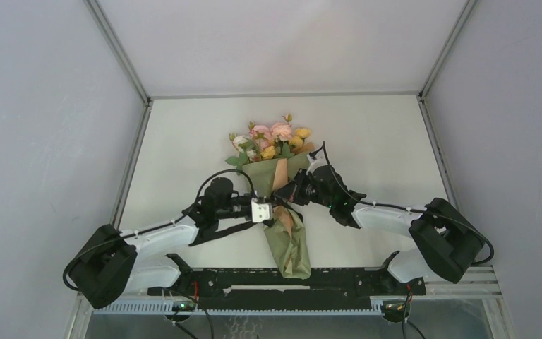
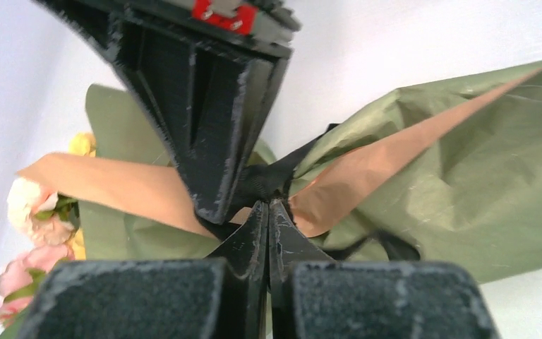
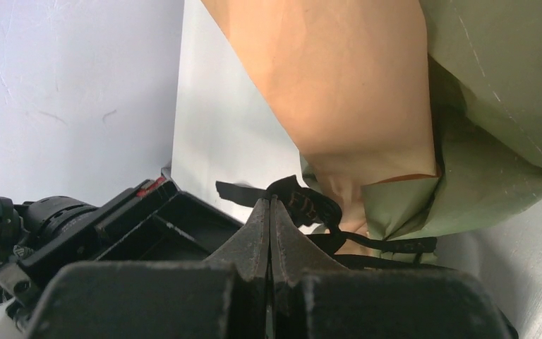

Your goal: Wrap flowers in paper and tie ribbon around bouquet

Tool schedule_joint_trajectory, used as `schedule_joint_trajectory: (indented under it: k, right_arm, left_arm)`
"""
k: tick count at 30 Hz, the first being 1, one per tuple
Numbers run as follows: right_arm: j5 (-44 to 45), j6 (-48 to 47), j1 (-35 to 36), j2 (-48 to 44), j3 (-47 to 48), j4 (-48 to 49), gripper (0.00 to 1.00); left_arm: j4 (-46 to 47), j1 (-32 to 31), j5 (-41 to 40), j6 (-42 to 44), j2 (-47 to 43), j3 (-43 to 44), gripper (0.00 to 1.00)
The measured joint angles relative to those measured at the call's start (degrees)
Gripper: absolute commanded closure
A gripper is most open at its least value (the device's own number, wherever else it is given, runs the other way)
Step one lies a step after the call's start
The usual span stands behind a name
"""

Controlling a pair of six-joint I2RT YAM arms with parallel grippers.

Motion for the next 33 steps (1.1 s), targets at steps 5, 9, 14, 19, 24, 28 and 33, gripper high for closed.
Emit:
schedule_joint_trajectory:
  k: [5, 9, 14, 19, 24, 28, 33]
  right_arm:
    - [0.1, 0.0, 0.2, 0.0, -0.1, -0.7, 0.97]
    - [0.2, -0.2, 1.0, 0.0, -0.2, -1.8, 0.94]
    - [0.7, -0.5, 1.0, 0.0, -0.2, -2.9, 0.88]
    - [0.7, -1.1, -0.2, 0.0, -0.2, -2.4, 0.84]
    - [-0.8, -2.0, -2.1, 0.3, -0.2, -2.1, 0.95]
    - [-1.8, -3.4, -2.9, 0.3, -0.2, -2.4, 1.00]
    - [-2.3, -4.9, -3.3, 0.2, -0.2, -3.3, 1.00]
  left_arm:
    - [-4.5, 0.0, 5.9, 6.5, -1.3, 0.0, 1.00]
    - [-7.3, 0.0, 7.5, 10.9, -1.3, 0.0, 1.00]
    - [-9.2, -0.1, 7.7, 14.4, -1.3, 0.0, 1.00]
    - [-10.6, -0.4, 8.5, 16.7, -1.2, 0.0, 1.00]
    - [-10.8, -0.5, 8.6, 17.9, -0.7, 0.0, 1.00]
    - [-11.2, -0.5, 8.6, 18.7, -0.2, 0.0, 1.00]
    - [-11.5, -0.5, 8.5, 19.1, -0.1, 0.0, 0.98]
